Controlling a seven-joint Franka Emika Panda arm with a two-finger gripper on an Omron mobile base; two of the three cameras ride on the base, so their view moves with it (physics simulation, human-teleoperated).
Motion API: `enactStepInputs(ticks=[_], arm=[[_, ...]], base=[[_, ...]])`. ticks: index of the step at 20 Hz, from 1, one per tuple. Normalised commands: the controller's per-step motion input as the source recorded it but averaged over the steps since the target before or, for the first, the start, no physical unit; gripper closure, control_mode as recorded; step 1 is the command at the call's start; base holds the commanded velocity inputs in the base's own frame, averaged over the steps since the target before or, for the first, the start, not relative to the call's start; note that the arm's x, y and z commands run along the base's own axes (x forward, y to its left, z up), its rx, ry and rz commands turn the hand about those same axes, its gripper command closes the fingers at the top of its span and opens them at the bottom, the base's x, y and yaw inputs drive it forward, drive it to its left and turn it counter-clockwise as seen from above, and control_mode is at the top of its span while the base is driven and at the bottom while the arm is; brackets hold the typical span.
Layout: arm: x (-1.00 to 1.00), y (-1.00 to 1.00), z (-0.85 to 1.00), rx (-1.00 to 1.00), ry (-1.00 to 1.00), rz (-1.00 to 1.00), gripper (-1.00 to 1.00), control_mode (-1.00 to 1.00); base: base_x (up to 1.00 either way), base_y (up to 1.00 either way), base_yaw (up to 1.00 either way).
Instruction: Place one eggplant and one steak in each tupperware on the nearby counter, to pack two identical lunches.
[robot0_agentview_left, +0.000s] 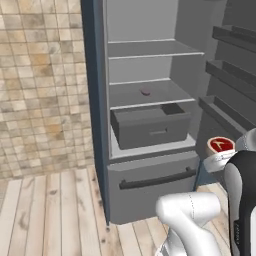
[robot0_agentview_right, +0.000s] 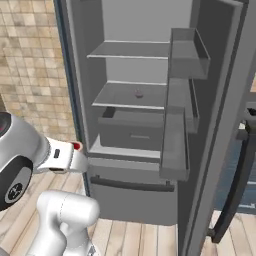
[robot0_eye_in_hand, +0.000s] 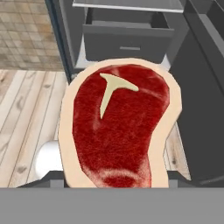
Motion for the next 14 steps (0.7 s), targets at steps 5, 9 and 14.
enactStepInputs(ticks=[5,9,14], arm=[[0.00,0.00,0.00,0.00,0.00,0.00,1.00,1.00],[0.00,0.00,0.00,0.00,0.00,0.00,1.00,1.00],[0.00,0.00,0.00,0.00,0.00,0.00,1.00,1.00]], base=[[-1.00,0.00,0.00],[-1.00,0.00,0.00],[-1.00,-0.09,0.00]])
